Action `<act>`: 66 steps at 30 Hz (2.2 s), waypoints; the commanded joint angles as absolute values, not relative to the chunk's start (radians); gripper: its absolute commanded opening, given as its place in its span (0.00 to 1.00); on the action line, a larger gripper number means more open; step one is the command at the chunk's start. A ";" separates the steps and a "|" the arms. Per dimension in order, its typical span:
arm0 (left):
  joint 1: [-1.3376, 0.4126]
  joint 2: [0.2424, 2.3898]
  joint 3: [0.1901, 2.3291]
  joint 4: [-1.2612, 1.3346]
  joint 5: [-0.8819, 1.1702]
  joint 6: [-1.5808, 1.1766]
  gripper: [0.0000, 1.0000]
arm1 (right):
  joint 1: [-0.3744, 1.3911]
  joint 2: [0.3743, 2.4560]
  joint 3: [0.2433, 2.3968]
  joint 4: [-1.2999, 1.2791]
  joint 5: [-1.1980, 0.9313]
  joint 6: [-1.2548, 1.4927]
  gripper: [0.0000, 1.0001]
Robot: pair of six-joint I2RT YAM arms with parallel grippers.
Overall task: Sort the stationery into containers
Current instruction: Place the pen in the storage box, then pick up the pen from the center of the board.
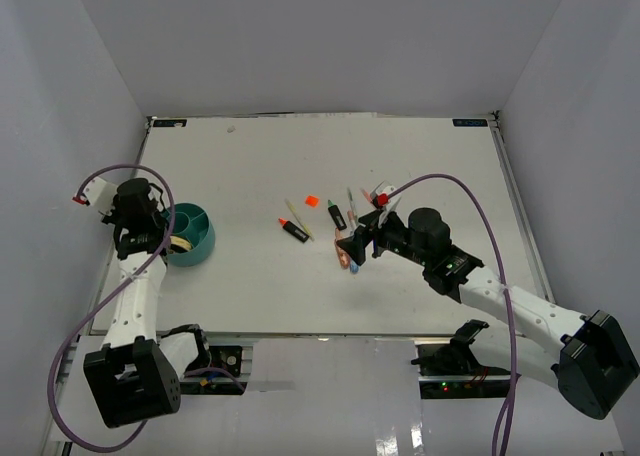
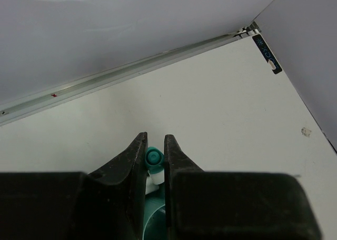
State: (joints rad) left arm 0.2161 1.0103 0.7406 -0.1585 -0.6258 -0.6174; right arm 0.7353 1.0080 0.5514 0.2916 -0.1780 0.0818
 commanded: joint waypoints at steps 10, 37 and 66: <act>0.232 1.017 0.664 -0.127 -0.594 -0.689 0.40 | 0.738 0.996 0.540 0.337 -0.163 0.067 0.90; 0.173 0.997 1.009 -0.561 0.092 -0.379 0.98 | 0.706 1.348 0.805 -0.052 0.184 0.255 0.77; -0.017 1.026 1.028 -0.566 0.210 -0.334 0.98 | 0.704 1.684 0.884 -0.057 0.204 0.272 0.27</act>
State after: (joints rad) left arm -0.0162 1.0252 1.0023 -0.5682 0.1604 -0.3340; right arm 0.7071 1.6588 0.8650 -0.0750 0.2092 0.2741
